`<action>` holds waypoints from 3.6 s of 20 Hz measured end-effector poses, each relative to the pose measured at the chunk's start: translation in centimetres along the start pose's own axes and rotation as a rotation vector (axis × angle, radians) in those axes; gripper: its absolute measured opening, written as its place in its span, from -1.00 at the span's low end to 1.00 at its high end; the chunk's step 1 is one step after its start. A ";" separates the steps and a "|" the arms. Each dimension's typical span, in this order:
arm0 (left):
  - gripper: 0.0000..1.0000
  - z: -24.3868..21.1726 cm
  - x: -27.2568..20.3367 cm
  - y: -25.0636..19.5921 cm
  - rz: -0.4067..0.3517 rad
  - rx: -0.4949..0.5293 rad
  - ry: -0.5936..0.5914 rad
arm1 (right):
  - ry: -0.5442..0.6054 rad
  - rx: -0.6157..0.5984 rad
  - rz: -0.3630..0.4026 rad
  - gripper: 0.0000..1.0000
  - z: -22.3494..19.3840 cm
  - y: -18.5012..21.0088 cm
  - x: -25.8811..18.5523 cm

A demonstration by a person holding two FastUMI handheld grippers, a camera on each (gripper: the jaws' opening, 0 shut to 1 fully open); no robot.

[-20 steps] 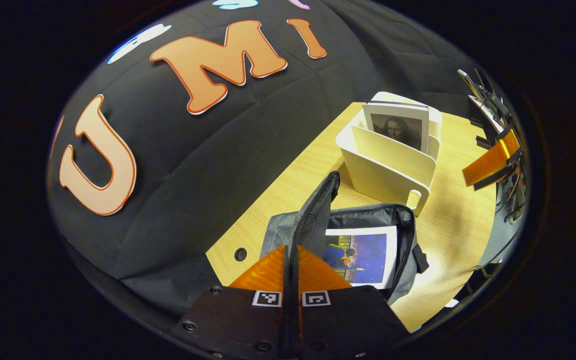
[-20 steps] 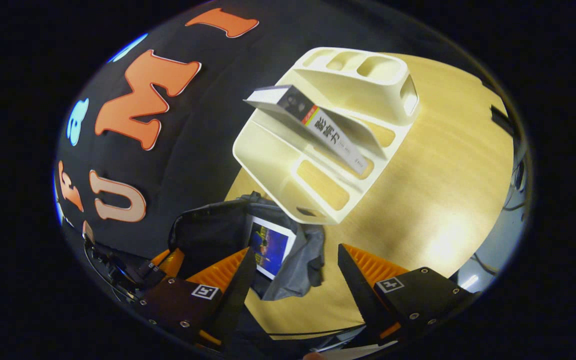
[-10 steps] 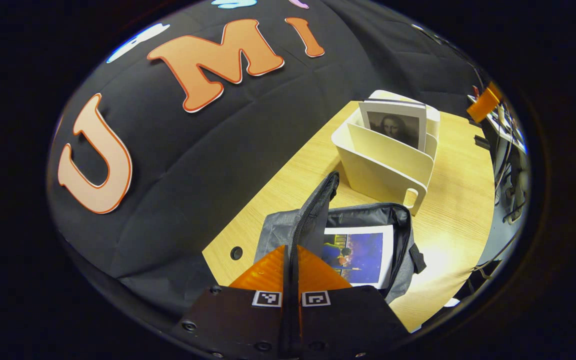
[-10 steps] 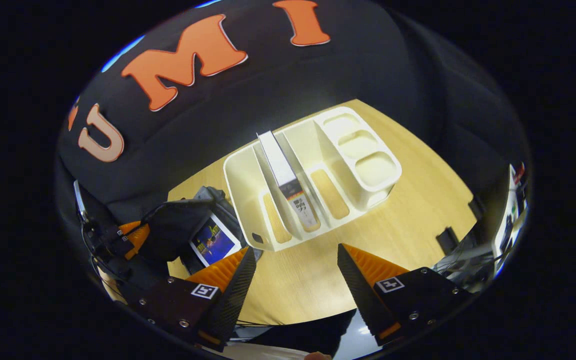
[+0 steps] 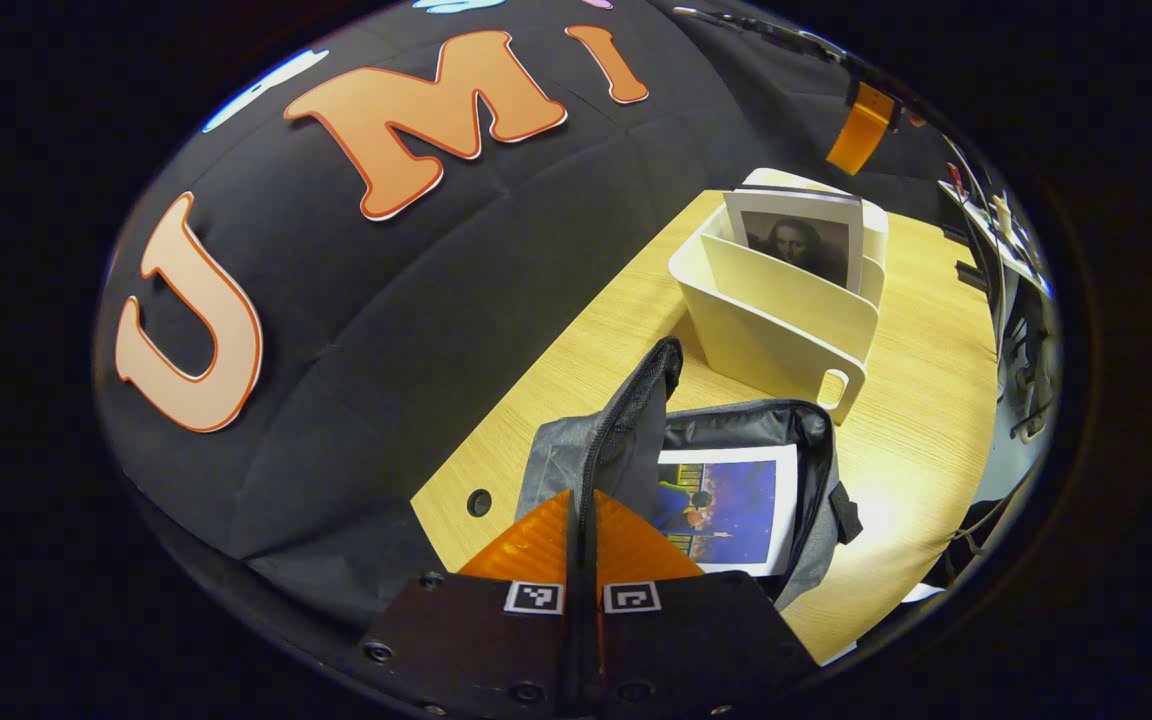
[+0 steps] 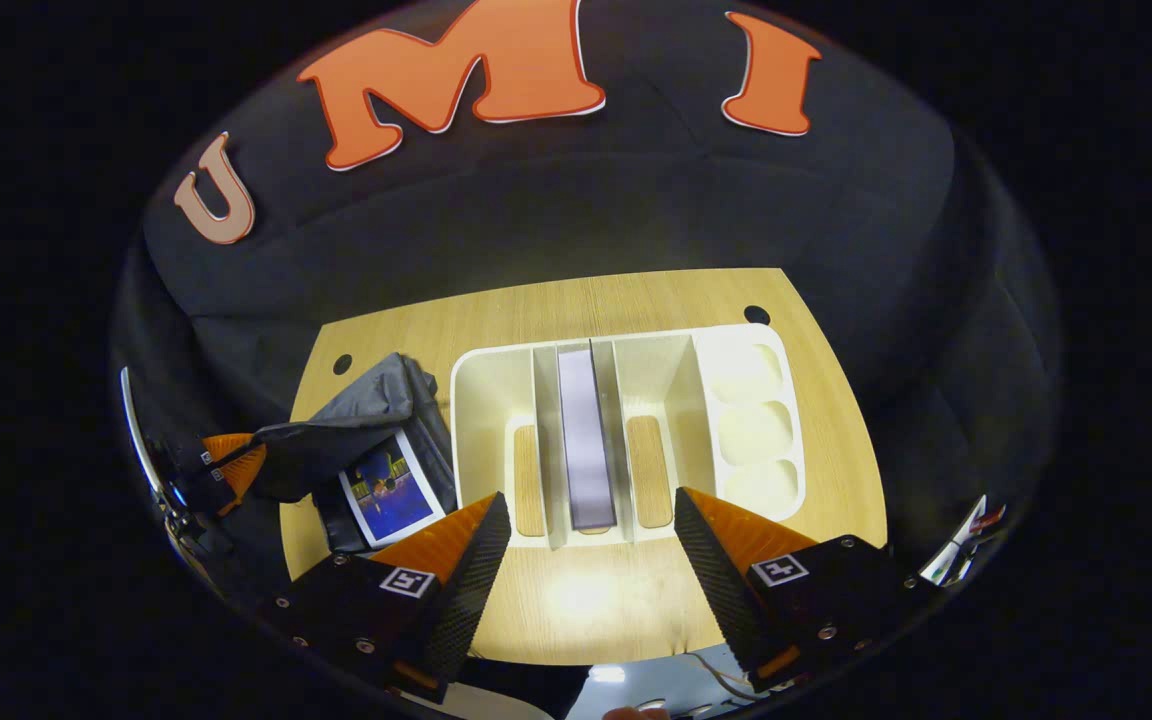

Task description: Open the schoolbag, grab two books from the bookshelf and put them into the schoolbag.

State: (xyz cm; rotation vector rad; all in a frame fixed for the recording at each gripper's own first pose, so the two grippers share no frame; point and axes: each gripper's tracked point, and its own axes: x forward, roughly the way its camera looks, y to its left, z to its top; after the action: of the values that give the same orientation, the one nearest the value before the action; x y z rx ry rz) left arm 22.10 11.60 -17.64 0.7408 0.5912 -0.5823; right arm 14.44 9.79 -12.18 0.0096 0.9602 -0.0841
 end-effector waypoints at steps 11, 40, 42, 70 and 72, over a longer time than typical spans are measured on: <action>-0.99 0.2 0.2 -0.4 0.006 -0.021 0.042 | 0.211 -0.031 0.021 0.80 1.0 -0.7 9.8; -0.99 -0.3 -0.8 1.1 -0.027 -0.029 -0.005 | -0.228 0.264 0.278 -0.37 -0.3 5.3 -18.8; -0.99 0.0 -1.1 1.6 -0.018 -0.006 -0.010 | -0.245 0.407 0.383 -0.37 -2.8 6.0 -18.4; -0.99 4.3 -2.7 0.7 -0.029 0.091 -0.042 | -0.221 1.162 0.640 -0.40 -7.7 25.9 10.8; -0.99 4.4 -2.6 1.0 -0.019 0.088 -0.049 | -0.208 1.171 0.631 -0.39 -7.0 27.7 12.2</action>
State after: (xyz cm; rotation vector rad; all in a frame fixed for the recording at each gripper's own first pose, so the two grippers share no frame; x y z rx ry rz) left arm 22.24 9.60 -12.79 0.8018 0.5302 -0.6456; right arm 17.76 36.89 -27.02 1.3456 0.5524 -0.0514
